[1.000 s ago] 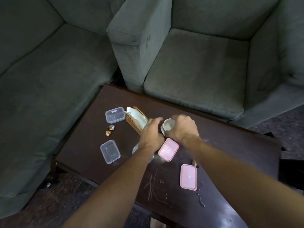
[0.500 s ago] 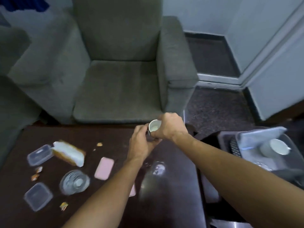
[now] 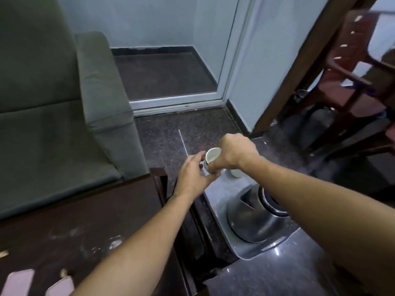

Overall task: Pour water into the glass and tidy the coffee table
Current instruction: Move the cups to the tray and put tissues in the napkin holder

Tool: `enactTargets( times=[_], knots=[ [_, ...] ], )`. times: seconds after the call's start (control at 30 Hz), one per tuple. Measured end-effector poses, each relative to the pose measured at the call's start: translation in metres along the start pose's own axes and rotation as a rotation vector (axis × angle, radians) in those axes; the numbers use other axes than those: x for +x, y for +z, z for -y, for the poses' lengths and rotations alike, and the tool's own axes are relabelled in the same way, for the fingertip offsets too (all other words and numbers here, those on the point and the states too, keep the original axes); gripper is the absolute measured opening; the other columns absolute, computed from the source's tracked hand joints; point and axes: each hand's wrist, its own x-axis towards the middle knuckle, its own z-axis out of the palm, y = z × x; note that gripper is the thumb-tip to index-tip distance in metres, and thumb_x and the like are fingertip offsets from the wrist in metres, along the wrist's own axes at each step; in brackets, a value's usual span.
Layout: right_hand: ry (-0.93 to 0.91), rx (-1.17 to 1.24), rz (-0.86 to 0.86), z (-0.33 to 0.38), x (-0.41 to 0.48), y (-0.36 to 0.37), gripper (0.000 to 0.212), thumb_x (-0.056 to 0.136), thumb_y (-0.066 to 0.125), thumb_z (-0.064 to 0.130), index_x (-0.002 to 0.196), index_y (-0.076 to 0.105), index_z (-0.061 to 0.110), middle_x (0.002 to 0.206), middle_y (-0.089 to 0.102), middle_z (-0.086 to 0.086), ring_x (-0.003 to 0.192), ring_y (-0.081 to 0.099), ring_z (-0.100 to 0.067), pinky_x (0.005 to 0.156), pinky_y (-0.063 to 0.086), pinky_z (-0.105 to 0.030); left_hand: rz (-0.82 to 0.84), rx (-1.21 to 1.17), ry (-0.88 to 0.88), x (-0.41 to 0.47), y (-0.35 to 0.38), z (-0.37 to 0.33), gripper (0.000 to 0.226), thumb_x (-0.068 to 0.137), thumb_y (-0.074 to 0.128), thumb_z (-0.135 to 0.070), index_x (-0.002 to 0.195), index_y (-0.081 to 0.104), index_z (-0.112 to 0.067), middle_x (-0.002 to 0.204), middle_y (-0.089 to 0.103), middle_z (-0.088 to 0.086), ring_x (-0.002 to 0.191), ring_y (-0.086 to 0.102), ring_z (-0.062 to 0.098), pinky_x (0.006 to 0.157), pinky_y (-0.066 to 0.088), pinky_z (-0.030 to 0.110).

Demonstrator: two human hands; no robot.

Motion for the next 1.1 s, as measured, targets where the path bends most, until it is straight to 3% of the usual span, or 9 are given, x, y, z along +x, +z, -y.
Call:
enactTargets(
  times=[0.1, 0.2, 0.33, 0.47, 0.57, 0.7, 0.83, 0.97, 1.1],
  knots=[
    [0.069, -0.024, 0.0, -0.051, 0.007, -0.009, 0.045, 0.054, 0.08, 0.052, 0.074, 0.061, 0.017, 0.077, 0.065, -0.002, 0.069, 0.061, -0.023, 0.06, 0.048, -0.029, 0.1, 0.01, -0.079, 0.015, 0.035, -0.01, 0.056, 0.085, 0.077, -0.026, 0.137, 0.057, -0.022, 0.118, 0.064, -0.008, 0.102, 0.064, 0.012, 0.096, 0.052, 0.031],
    [0.115, -0.036, 0.033, -0.087, 0.012, -0.007, 0.05, 0.053, 0.083, 0.052, 0.076, 0.057, 0.017, 0.078, 0.06, -0.001, 0.072, 0.061, -0.026, 0.065, 0.054, -0.032, 0.189, -0.002, -0.177, 0.025, 0.066, -0.007, 0.03, 0.093, 0.054, -0.008, 0.114, 0.068, -0.025, 0.108, 0.072, -0.008, 0.104, 0.067, 0.014, 0.103, 0.052, 0.037],
    [0.133, -0.03, 0.084, -0.114, 0.021, 0.005, 0.051, 0.05, 0.086, 0.05, 0.068, 0.05, 0.019, 0.07, 0.052, 0.001, 0.071, 0.061, -0.026, 0.059, 0.047, -0.029, 0.36, 0.013, -0.279, 0.038, 0.102, 0.004, 0.044, 0.087, 0.041, 0.0, 0.087, 0.072, -0.031, 0.099, 0.077, -0.008, 0.107, 0.068, 0.019, 0.102, 0.054, 0.042],
    [0.128, -0.035, 0.14, -0.126, 0.029, 0.021, 0.054, 0.052, 0.089, 0.049, 0.063, 0.045, 0.02, 0.066, 0.051, 0.0, 0.069, 0.06, -0.026, 0.061, 0.049, -0.03, 0.43, -0.045, -0.358, 0.052, 0.13, 0.015, 0.049, 0.088, 0.039, 0.004, 0.078, 0.072, -0.031, 0.102, 0.075, -0.004, 0.111, 0.066, 0.023, 0.104, 0.053, 0.043],
    [0.142, -0.031, 0.179, -0.133, 0.036, 0.029, 0.056, 0.051, 0.09, 0.052, 0.065, 0.046, 0.019, 0.065, 0.053, -0.001, 0.071, 0.063, -0.027, 0.062, 0.051, -0.029, 0.466, -0.118, -0.403, 0.06, 0.142, 0.022, 0.049, 0.087, 0.036, 0.0, 0.082, 0.074, -0.032, 0.102, 0.076, -0.004, 0.103, 0.065, 0.023, 0.099, 0.054, 0.043],
    [0.166, -0.022, 0.218, -0.139, 0.043, 0.047, 0.055, 0.048, 0.089, 0.051, 0.072, 0.054, 0.017, 0.068, 0.058, 0.0, 0.062, 0.064, -0.02, 0.06, 0.054, -0.027, 0.499, -0.187, -0.431, 0.066, 0.151, 0.02, 0.05, 0.071, 0.041, -0.012, 0.082, 0.077, -0.045, 0.105, 0.079, 0.0, 0.09, 0.065, 0.019, 0.073, 0.049, 0.031],
    [0.176, -0.01, 0.249, -0.143, 0.048, 0.059, 0.054, 0.05, 0.088, 0.05, 0.071, 0.051, 0.017, 0.066, 0.058, 0.0, 0.054, 0.06, -0.013, 0.05, 0.044, -0.023, 0.51, -0.198, -0.417, 0.071, 0.156, 0.026, 0.051, 0.066, 0.046, -0.011, 0.092, 0.079, -0.041, 0.105, 0.079, 0.001, 0.097, 0.07, 0.023, 0.083, 0.055, 0.041],
    [0.195, 0.008, 0.29, -0.147, 0.054, 0.066, 0.052, 0.052, 0.089, 0.052, 0.071, 0.056, 0.015, 0.054, 0.061, 0.001, 0.049, 0.063, -0.01, 0.045, 0.039, -0.022, 0.507, -0.158, -0.404, 0.072, 0.157, 0.024, 0.058, 0.078, 0.042, 0.003, 0.114, 0.076, -0.027, 0.112, 0.077, 0.006, 0.087, 0.06, 0.018, 0.081, 0.041, 0.033],
    [0.2, 0.03, 0.299, -0.151, 0.058, 0.075, 0.054, 0.052, 0.09, 0.052, 0.071, 0.054, 0.017, 0.056, 0.061, 0.002, 0.048, 0.061, -0.01, 0.044, 0.039, -0.023, 0.422, -0.083, -0.413, 0.07, 0.161, 0.034, 0.065, 0.066, 0.038, -0.014, 0.117, 0.073, -0.034, 0.113, 0.077, -0.004, 0.107, 0.068, 0.021, 0.094, 0.053, 0.039]
  ],
)
